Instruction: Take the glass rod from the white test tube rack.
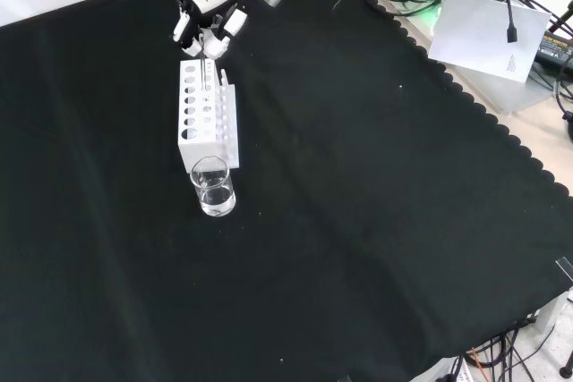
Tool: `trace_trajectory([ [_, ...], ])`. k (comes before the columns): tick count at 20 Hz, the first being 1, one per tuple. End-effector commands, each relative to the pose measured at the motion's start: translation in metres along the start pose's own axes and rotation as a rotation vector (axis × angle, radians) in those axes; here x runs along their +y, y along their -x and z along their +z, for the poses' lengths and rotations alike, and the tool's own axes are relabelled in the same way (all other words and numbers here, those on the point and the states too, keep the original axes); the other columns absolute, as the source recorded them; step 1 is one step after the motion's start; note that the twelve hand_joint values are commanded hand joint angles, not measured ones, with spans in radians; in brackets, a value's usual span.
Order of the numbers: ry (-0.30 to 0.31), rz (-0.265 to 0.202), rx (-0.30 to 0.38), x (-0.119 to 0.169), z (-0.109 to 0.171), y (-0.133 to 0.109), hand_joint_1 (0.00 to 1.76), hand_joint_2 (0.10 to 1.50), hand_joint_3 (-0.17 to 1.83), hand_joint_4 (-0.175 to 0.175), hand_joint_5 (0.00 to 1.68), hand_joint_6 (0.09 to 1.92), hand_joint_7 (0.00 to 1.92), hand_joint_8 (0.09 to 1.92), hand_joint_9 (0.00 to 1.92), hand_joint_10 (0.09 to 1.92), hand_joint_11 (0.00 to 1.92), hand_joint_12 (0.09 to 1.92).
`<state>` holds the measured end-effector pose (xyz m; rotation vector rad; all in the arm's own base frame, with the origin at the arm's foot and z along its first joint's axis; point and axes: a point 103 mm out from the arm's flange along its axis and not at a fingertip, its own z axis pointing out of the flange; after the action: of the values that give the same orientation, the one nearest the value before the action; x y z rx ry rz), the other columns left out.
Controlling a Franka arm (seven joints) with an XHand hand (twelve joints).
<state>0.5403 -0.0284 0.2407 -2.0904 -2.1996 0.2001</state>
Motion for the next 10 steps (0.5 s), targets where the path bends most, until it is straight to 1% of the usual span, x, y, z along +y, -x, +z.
trace_trajectory([
  [1, 0.034, -0.001, -0.024, 0.0, -0.003, -0.006, 1.12, 1.18, 0.06, -0.175, 0.81, 1.27, 1.39, 1.17, 1.79, 0.88, 1.92, 0.68],
  [2, 0.068, -0.001, -0.043, 0.0, -0.004, -0.006, 1.13, 1.16, 0.05, -0.175, 0.84, 1.23, 1.4, 1.17, 1.79, 0.89, 1.92, 0.66],
  [3, 0.092, -0.005, -0.04, -0.001, -0.007, -0.007, 1.15, 1.05, 0.2, -0.175, 0.92, 1.14, 1.42, 1.18, 1.79, 0.9, 1.87, 0.69],
  [4, 0.121, -0.01, -0.045, -0.003, -0.009, -0.008, 1.17, 0.92, 0.4, -0.175, 0.99, 1.08, 1.45, 1.16, 1.79, 0.9, 1.84, 0.71],
  [5, 0.138, -0.014, -0.043, -0.006, -0.011, -0.007, 1.18, 0.81, 0.58, -0.175, 1.04, 1.05, 1.47, 1.14, 1.8, 0.89, 1.81, 0.72],
  [6, 0.164, -0.021, -0.038, -0.011, -0.021, -0.007, 1.19, 0.72, 0.7, -0.175, 1.08, 1.03, 1.49, 1.13, 1.81, 0.88, 1.8, 0.73],
  [8, 0.184, -0.024, -0.033, -0.017, -0.031, -0.006, 1.2, 0.64, 0.83, -0.175, 1.13, 1.0, 1.52, 1.09, 1.82, 0.85, 1.8, 0.73],
  [10, 0.197, -0.025, -0.03, -0.023, -0.041, -0.006, 1.21, 0.6, 0.88, -0.175, 1.15, 0.98, 1.53, 1.07, 1.83, 0.82, 1.8, 0.73],
])
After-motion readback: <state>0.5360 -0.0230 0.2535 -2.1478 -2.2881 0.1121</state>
